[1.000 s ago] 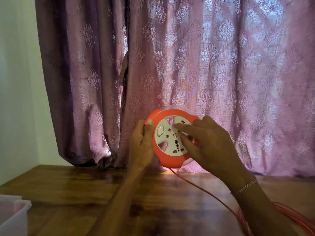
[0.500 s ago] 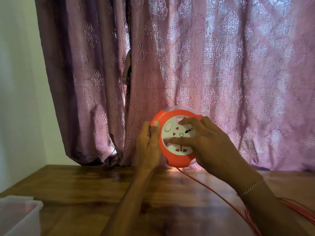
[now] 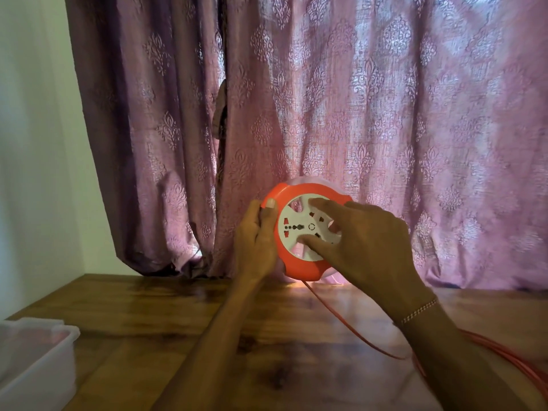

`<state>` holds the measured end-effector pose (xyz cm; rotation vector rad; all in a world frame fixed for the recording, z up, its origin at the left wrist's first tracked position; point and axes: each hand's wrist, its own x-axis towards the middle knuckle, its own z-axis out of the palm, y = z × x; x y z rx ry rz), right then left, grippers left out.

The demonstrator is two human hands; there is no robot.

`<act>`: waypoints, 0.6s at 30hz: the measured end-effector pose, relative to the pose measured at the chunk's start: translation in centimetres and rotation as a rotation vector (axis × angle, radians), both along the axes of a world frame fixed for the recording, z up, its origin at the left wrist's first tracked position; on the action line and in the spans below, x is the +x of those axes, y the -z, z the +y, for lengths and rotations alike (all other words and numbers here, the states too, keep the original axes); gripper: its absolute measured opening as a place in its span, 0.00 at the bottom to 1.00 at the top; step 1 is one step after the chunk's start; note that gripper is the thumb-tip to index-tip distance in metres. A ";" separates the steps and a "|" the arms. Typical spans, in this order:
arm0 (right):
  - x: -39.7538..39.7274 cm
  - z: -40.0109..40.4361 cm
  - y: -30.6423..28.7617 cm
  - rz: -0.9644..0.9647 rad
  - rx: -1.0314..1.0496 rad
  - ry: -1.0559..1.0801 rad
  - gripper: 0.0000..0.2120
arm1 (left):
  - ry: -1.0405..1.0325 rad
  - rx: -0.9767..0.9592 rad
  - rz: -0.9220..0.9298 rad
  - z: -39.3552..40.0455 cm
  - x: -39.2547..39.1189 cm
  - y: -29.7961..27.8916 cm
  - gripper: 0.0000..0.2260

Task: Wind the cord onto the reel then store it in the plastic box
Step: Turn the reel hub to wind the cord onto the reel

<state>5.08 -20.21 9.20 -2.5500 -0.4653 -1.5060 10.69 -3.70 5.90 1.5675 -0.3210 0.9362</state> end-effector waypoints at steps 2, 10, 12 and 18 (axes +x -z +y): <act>0.1 -0.5 -0.1 -0.017 -0.027 -0.132 0.20 | -0.015 0.023 -0.029 0.1 0.0 -0.1 0.23; 1.3 -2.1 -0.1 0.072 -0.298 -0.336 0.26 | 0.015 0.055 -0.027 0.5 0.2 -0.1 0.14; 1.7 -2.1 0.0 0.081 -0.336 -0.348 0.32 | 0.025 0.059 -0.035 0.7 0.3 -0.1 0.15; 2.4 -1.6 0.6 0.084 -0.372 -0.318 0.38 | 0.033 0.056 -0.052 1.0 0.4 -0.3 0.15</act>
